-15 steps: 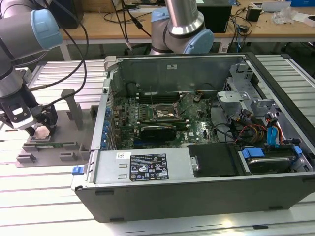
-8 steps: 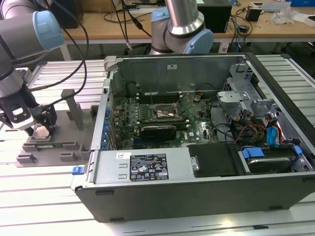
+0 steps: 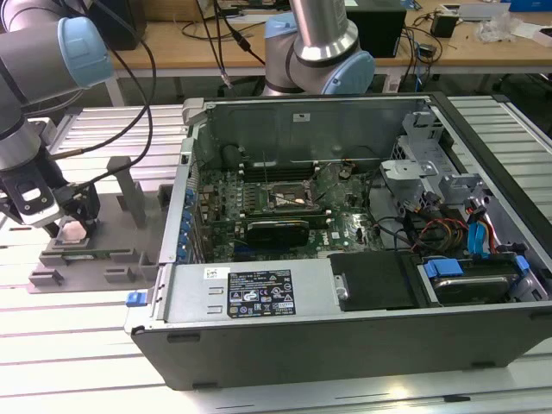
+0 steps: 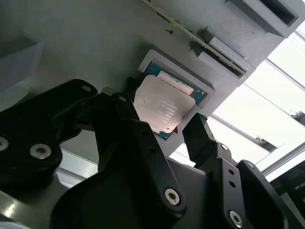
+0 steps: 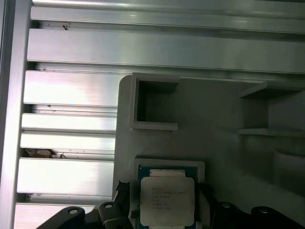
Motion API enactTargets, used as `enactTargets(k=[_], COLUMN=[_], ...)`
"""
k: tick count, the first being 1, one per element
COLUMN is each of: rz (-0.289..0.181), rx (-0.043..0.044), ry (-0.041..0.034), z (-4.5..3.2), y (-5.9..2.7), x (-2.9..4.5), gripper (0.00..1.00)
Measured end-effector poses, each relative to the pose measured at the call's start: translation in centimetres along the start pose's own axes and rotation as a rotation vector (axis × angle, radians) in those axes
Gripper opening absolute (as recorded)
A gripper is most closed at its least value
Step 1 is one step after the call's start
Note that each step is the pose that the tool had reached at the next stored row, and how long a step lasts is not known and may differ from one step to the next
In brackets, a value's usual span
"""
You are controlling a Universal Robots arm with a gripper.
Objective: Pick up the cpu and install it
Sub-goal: 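Pick up the cpu and move it towards the insertion slot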
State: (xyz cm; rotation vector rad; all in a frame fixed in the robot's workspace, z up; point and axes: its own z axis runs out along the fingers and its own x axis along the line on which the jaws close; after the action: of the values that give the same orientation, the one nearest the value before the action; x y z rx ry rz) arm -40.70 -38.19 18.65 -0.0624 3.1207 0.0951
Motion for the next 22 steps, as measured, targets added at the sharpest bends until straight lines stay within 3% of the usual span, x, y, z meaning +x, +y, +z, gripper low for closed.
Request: enactTargets(k=[9,12,22], rz=[0.0,0.0,0.0], rx=[0.0,0.0001,0.0], ry=[0.0,0.0001,-0.0001], z=[0.02,0.02,-0.19], y=[-0.01,-0.01,0.0], x=[-0.16,-0.17,-0.2], gripper=[0.66,0.55,0.55])
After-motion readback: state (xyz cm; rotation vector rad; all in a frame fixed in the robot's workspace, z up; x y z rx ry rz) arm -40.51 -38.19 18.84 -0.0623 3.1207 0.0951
